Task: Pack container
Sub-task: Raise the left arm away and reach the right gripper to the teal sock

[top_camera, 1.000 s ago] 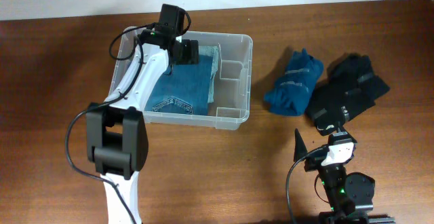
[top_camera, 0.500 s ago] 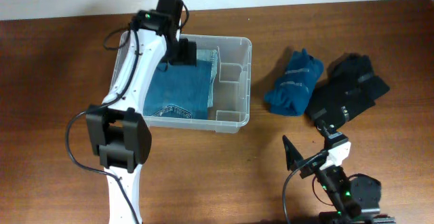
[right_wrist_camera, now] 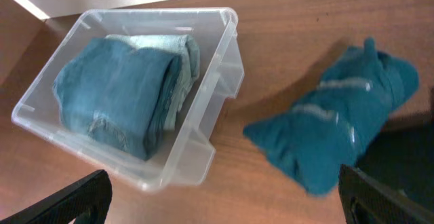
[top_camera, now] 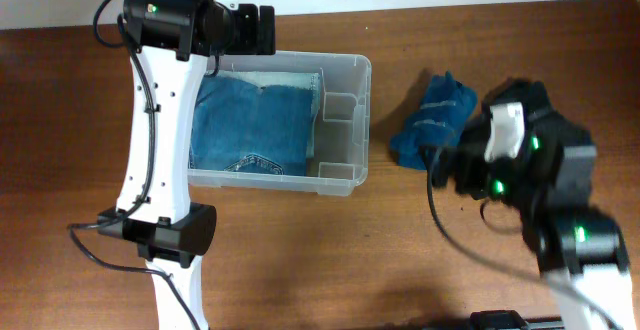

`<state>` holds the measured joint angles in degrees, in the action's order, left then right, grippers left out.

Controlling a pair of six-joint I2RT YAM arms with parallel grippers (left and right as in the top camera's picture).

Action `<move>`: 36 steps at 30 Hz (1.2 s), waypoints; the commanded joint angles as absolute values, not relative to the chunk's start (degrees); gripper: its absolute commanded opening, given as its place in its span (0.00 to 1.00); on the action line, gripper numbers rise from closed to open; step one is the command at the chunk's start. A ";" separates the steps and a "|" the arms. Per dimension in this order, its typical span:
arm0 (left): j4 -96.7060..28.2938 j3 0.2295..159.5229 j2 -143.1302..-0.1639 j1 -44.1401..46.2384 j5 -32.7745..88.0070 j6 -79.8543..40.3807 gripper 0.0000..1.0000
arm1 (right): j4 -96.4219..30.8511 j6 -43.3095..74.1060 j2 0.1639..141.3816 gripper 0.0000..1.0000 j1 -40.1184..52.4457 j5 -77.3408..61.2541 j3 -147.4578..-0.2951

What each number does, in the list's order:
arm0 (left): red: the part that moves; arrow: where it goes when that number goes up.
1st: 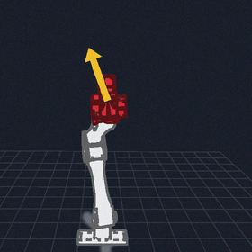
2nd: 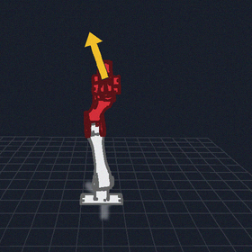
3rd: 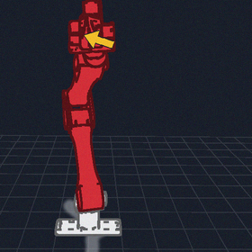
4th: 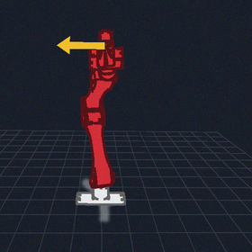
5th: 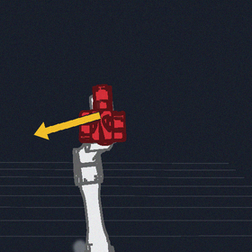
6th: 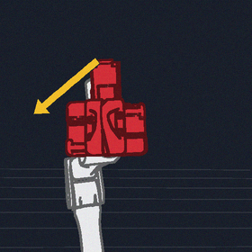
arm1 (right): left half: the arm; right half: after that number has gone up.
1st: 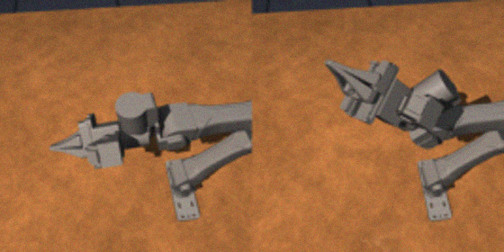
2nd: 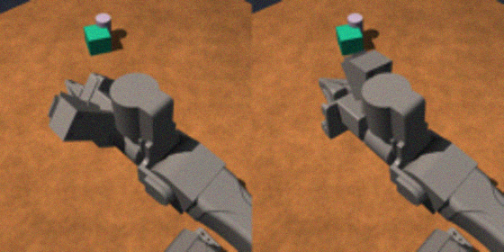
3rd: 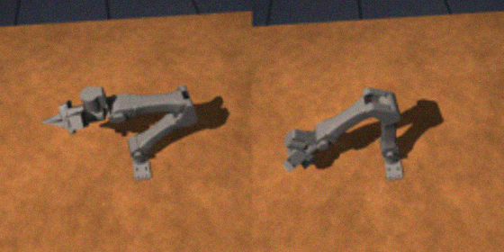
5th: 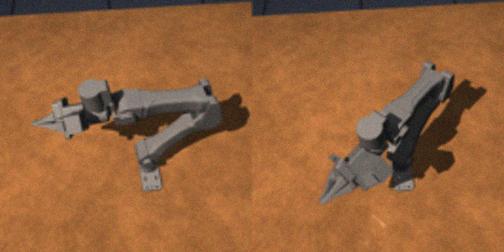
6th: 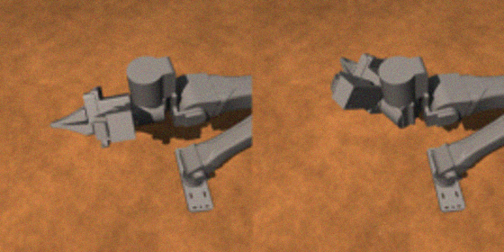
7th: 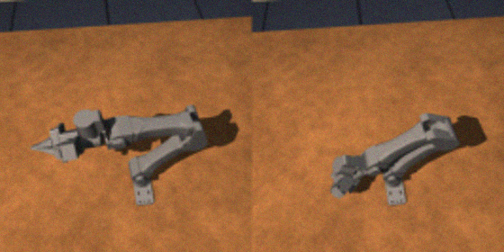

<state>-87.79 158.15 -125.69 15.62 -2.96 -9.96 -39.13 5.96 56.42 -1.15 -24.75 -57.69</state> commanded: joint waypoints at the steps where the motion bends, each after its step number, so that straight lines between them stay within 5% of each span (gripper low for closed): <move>1: -88.05 158.41 -124.99 14.81 -2.79 -7.99 0.99 | -36.75 5.45 66.92 0.98 -1.67 -23.94 -61.89; 8: -92.23 158.43 -123.70 5.58 -6.87 -7.42 0.99 | -32.27 26.46 85.86 0.92 -4.89 -9.85 -62.59; 14: -94.24 158.41 -123.61 -1.08 -6.85 -7.42 0.99 | -28.34 29.45 96.97 0.92 -4.78 -9.06 -62.59; 16: -94.39 158.41 -123.61 -1.96 -6.87 -7.42 1.00 | -27.18 29.43 99.85 0.80 -4.78 -11.25 -62.59; 19: -94.39 158.41 -123.61 -2.04 -6.90 -7.40 0.99 | -27.38 29.15 100.40 0.32 -4.80 -11.79 -62.59; 26: -92.62 158.41 -123.61 -2.42 -6.90 -7.40 0.99 | -36.53 20.69 95.13 0.18 -4.78 -11.79 -70.26; 36: -92.27 158.41 -123.61 -7.75 -6.79 -7.42 0.99 | -62.13 7.70 92.84 0.17 5.34 -13.72 -101.43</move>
